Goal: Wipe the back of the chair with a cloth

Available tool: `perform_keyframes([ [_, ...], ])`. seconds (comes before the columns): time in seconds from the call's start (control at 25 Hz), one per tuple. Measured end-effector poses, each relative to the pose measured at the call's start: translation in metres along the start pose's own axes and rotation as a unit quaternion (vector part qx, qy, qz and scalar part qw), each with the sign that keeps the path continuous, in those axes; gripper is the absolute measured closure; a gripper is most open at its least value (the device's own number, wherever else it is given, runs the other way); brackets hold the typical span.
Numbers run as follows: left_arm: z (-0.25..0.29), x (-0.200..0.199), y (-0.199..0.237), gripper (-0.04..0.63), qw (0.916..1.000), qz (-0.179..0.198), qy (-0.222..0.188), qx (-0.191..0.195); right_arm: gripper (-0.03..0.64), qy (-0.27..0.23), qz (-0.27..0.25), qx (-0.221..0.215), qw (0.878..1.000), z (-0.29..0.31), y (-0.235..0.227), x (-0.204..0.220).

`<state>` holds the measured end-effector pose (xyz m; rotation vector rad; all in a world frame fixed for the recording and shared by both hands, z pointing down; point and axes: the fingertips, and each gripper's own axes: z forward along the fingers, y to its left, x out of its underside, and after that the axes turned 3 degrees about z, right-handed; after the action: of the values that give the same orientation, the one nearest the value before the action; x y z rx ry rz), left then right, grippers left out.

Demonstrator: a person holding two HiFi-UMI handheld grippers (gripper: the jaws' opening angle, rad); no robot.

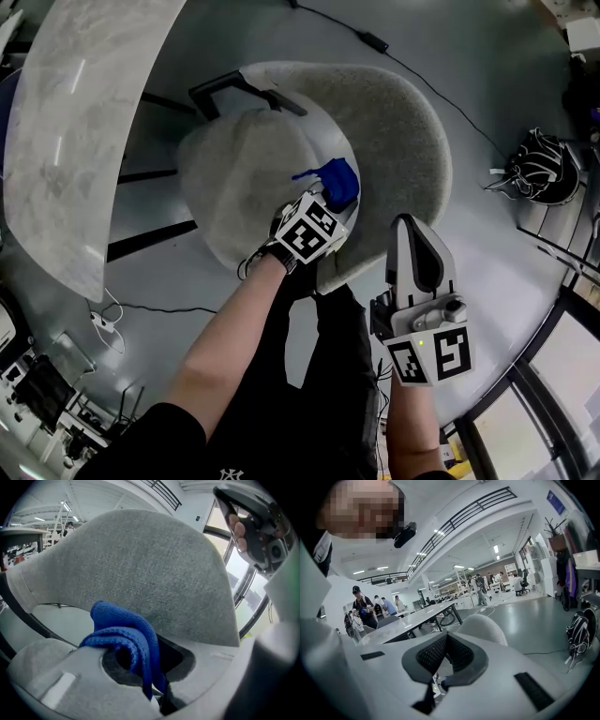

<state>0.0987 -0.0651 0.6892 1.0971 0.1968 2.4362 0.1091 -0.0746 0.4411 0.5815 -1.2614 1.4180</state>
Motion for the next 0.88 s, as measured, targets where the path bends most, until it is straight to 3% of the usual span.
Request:
perform_keyframes([
  [0.4, 0.032, 0.008, -0.003, 0.535, 0.9990, 0.033, 0.025, 0.018, 0.604, 0.007, 0.002, -0.005, 1.000, 0.013, -0.007, 0.035],
  [0.88, 0.014, -0.022, -0.024, 0.535, 0.9982, 0.044, 0.038, 0.010, 0.603, -0.006, 0.007, 0.010, 1.000, -0.010, -0.016, 0.005],
])
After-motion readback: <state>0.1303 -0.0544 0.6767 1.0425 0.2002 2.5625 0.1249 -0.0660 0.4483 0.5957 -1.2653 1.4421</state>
